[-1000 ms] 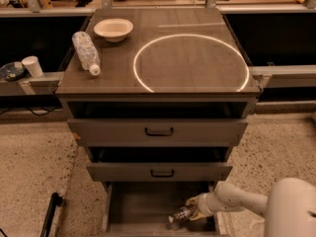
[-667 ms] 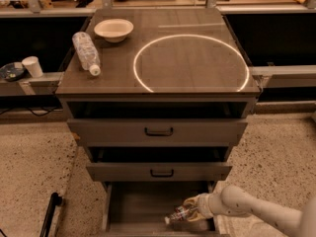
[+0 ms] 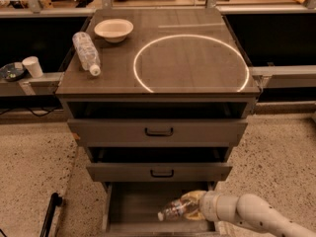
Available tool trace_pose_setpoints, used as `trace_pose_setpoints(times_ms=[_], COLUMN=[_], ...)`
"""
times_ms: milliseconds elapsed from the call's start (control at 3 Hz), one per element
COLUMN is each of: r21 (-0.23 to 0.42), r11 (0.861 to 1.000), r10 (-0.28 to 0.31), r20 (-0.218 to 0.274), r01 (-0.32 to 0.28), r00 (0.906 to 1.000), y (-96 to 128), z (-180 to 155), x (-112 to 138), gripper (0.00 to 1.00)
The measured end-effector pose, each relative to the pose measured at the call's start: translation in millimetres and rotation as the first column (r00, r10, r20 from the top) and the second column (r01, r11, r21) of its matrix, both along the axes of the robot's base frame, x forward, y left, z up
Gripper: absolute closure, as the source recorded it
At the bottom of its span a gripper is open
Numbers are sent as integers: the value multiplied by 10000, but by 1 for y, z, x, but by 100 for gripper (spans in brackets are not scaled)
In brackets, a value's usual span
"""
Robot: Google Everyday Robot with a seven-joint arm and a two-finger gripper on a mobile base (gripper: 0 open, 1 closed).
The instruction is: Pick water bottle from bottom drawer and place on counter
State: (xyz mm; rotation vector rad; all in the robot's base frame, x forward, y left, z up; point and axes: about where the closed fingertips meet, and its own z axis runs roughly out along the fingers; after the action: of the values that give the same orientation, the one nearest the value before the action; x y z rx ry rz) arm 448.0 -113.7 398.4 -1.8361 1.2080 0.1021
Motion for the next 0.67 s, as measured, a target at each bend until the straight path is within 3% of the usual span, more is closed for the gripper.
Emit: trace_pose_setpoints(times_ms=[333, 667], r21=[-63, 482], r11=[9998, 9957], r10=[-201, -836], r20=[924, 912], r01=[208, 794], r00=[9955, 9923], y=[-4, -31], z=[94, 182], x=[-11, -8], gripper=[100, 100])
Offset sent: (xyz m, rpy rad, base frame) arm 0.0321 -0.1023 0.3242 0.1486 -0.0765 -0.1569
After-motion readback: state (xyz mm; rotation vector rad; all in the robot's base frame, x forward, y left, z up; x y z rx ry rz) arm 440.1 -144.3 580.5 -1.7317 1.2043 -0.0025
